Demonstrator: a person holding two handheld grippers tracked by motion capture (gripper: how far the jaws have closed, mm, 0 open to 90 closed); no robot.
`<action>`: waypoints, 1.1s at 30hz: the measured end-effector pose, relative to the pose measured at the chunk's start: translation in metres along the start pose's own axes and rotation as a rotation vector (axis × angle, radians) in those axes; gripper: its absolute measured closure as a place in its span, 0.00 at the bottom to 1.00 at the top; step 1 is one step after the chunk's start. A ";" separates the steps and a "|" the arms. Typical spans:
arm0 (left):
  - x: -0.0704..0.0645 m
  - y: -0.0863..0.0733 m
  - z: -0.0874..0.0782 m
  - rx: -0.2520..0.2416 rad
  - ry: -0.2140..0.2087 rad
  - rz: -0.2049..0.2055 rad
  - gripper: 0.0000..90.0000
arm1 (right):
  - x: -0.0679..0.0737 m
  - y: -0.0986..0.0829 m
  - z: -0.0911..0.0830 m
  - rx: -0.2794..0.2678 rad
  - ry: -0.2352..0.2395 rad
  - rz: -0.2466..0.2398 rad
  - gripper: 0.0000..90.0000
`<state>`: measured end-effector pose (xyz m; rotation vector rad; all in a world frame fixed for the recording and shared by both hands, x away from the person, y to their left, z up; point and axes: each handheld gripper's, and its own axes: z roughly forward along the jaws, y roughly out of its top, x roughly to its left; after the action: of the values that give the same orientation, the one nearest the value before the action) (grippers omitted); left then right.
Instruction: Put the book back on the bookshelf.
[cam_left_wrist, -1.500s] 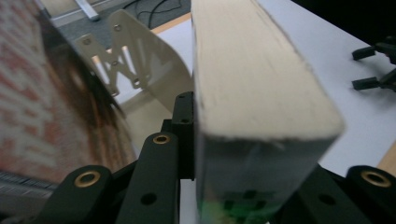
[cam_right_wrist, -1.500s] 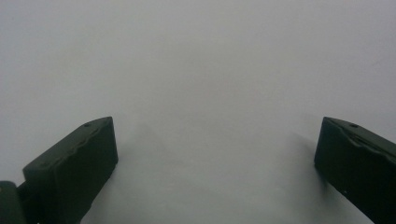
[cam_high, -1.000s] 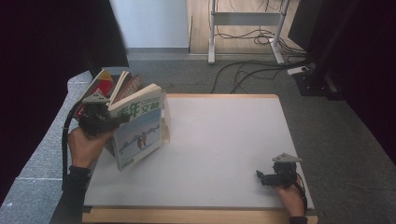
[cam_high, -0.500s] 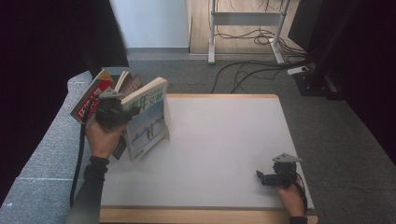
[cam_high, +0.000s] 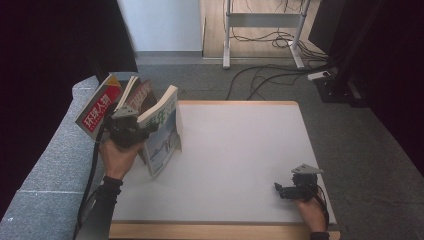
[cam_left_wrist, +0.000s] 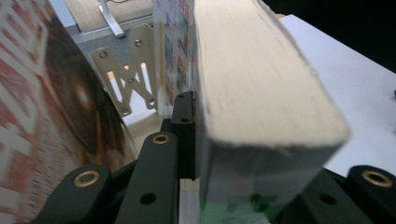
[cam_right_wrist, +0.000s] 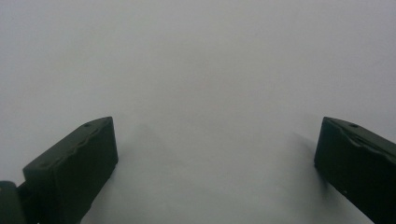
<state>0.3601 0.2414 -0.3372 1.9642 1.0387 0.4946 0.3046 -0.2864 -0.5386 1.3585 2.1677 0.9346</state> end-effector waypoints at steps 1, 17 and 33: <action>-0.002 -0.002 0.000 -0.003 -0.002 0.006 0.82 | 0.000 0.000 0.000 0.000 0.000 -0.001 0.00; -0.019 -0.022 -0.003 -0.011 0.028 0.069 0.70 | 0.000 0.000 0.000 0.000 0.001 -0.001 0.00; -0.022 -0.059 0.003 0.008 0.022 0.112 0.57 | 0.000 0.000 0.000 0.002 0.001 -0.002 0.00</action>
<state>0.3206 0.2398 -0.3865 2.0356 0.9493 0.5752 0.3044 -0.2865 -0.5385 1.3571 2.1706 0.9334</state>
